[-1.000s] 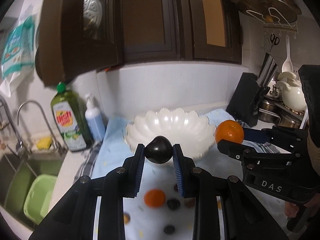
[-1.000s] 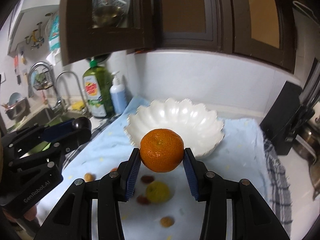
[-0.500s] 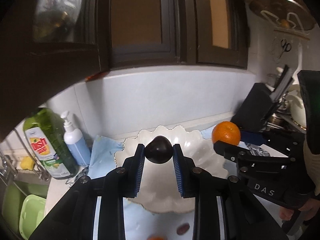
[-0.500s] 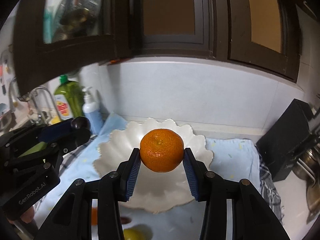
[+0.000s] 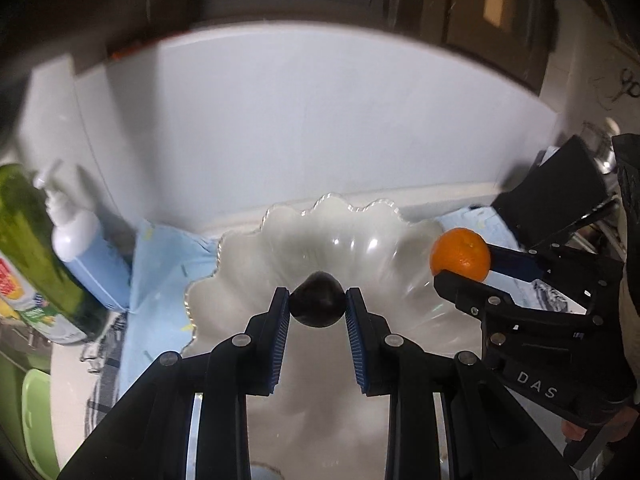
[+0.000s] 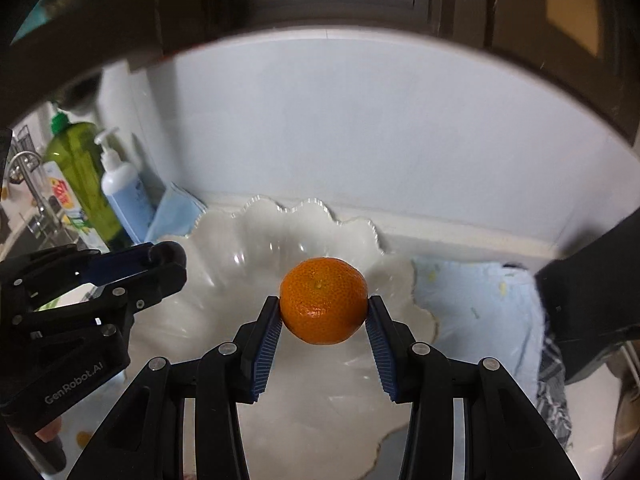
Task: Organize fruits
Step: 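Carry the plum and mandarin with both tools over the white bowl, then open the left tool dropping the plum while the right tool releases the mandarin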
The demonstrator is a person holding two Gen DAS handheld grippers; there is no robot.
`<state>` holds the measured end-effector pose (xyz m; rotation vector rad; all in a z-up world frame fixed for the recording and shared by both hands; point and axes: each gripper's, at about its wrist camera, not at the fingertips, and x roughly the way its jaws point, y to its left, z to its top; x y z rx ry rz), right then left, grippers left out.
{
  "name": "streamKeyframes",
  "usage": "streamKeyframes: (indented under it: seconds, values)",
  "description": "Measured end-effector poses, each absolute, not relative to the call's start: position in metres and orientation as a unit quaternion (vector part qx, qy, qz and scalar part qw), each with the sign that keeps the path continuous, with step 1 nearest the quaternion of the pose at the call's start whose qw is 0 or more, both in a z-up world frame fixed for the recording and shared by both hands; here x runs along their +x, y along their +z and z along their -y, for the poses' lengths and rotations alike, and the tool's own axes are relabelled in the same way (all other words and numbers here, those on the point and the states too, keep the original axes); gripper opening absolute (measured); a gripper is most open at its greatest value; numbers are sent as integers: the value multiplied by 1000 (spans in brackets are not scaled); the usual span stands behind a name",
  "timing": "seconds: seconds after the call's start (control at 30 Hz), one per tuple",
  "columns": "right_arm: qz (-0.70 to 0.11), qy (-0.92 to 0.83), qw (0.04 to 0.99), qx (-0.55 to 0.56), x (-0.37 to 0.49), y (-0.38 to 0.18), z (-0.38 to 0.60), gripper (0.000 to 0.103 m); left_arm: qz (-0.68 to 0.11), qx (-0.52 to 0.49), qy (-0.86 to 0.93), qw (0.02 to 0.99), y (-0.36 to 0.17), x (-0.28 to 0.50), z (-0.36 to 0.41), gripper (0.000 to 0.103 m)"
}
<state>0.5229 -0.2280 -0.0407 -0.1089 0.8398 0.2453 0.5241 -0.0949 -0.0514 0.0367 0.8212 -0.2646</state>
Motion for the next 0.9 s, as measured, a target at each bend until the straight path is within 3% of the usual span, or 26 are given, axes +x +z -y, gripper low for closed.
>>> streamKeyframes:
  seconds: [0.27,0.63,0.77,0.83,0.9]
  values:
    - [-479,131,867,-43,560,-81,229,45,-453,25,-121,883,-87,559,98,29]
    - [-518,124,845,-48,576,-108,227,45,-487,39,-111,865,-109,577,103,29]
    - [-518,121,845,-51,575,-110,227,46,-487,45,-103,866,-109,578,103,45]
    - [-510,118,850,-55,572,-107,226,56,-479,48,-96,871,-105,576,103,48]
    - [-500,113,856,-61,569,-101,226,58,-475,49,-90,874,-101,574,101,53]
